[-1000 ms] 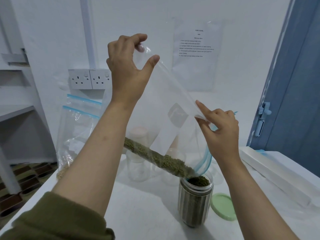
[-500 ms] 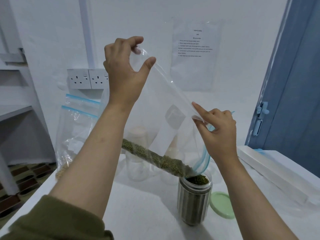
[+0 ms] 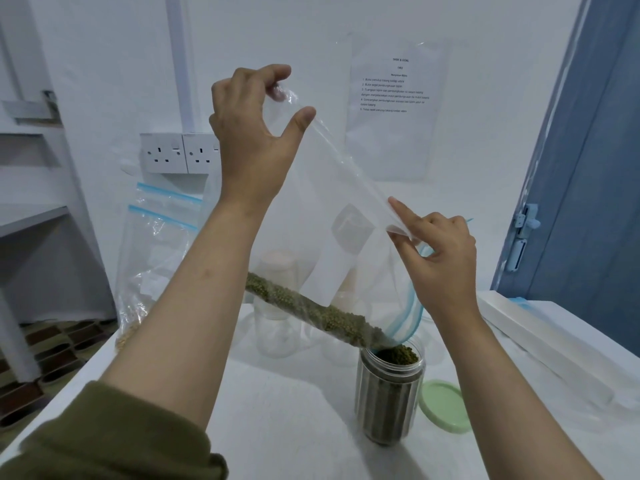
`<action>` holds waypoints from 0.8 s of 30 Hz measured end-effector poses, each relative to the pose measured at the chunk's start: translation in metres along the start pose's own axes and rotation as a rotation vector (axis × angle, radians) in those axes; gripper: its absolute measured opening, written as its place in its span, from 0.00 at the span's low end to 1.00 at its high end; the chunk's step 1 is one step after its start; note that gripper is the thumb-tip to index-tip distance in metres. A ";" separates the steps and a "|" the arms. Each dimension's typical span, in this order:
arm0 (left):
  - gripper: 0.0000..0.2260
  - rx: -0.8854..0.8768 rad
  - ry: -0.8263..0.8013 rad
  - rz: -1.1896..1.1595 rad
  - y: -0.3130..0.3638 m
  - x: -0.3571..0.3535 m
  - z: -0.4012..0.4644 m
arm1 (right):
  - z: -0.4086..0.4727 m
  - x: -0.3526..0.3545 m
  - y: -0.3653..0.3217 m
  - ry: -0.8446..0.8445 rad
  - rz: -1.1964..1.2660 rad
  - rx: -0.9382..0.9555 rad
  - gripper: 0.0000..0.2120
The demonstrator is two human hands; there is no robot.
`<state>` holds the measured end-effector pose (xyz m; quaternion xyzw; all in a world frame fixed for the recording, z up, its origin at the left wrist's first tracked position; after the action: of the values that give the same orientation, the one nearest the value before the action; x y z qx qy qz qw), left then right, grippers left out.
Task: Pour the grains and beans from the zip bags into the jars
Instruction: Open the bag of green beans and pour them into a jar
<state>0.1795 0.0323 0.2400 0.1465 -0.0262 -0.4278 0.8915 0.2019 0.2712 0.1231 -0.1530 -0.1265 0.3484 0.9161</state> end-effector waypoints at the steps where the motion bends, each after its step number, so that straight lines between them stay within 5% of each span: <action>1: 0.20 0.001 0.002 -0.001 0.000 0.000 0.000 | 0.000 0.000 0.000 0.001 -0.003 0.001 0.19; 24: 0.20 -0.007 0.004 0.001 0.004 0.002 0.004 | 0.001 0.003 -0.005 0.003 -0.007 0.019 0.19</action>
<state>0.1826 0.0319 0.2451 0.1444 -0.0229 -0.4272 0.8923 0.2070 0.2698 0.1268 -0.1442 -0.1222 0.3459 0.9190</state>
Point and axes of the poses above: each hand's wrist, its own z-axis towards the middle knuckle, its own x-axis out of the back of the hand, y = z × x, the point moved 5 cm from there along z, towards the middle knuckle, and after that the axes turned 5 degrees about y, right-handed, at the moved point
